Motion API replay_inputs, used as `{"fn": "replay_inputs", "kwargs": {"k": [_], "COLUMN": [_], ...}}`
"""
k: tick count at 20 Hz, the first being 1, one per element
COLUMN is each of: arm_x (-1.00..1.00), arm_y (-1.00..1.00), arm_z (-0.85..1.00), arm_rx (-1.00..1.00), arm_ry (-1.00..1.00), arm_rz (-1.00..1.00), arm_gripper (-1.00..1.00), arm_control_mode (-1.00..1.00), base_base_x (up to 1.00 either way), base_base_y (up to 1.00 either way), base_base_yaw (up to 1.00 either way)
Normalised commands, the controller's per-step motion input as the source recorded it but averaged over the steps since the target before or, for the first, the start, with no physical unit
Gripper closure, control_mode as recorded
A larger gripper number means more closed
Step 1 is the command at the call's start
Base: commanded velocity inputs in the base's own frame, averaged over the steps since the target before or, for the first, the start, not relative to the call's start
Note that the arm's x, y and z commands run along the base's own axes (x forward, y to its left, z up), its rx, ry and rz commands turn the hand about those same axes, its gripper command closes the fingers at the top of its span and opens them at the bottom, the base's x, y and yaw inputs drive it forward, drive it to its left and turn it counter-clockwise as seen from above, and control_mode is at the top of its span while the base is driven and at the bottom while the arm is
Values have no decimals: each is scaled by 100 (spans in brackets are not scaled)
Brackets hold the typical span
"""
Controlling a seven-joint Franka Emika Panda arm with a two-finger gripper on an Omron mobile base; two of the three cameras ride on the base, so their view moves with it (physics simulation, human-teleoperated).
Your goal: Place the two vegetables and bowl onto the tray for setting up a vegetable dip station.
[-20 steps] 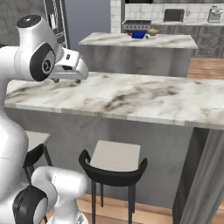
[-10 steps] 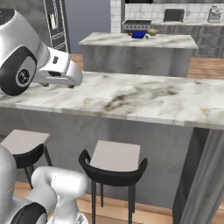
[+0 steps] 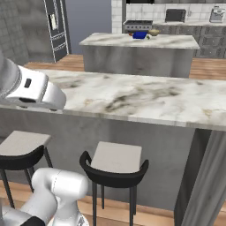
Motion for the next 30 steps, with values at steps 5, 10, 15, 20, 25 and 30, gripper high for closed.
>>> {"fn": "replay_inputs", "kwargs": {"k": [5, 10, 15, 20, 25, 30], "arm_x": [-73, -35, -22, -4, 3, 16], "arm_y": [3, 8, 6, 1, 0, 0], "arm_z": [0, 0, 0, 0, 0, 0], "arm_rx": [0, 0, 0, 0, 0, 0], "arm_ry": [0, 0, 1, 2, 2, 6], "arm_rz": [0, 0, 0, 0, 0, 0], "arm_gripper": [-100, -100, -100, -100, -100, -100], "arm_control_mode": [-100, -100, -100, -100, -100, -100], "base_base_x": [0, 0, 0, 0, 0, 0], "base_base_y": [0, 0, 0, 0, 0, 0], "base_base_yaw": [0, 0, 0, 0, 0, 0]}}
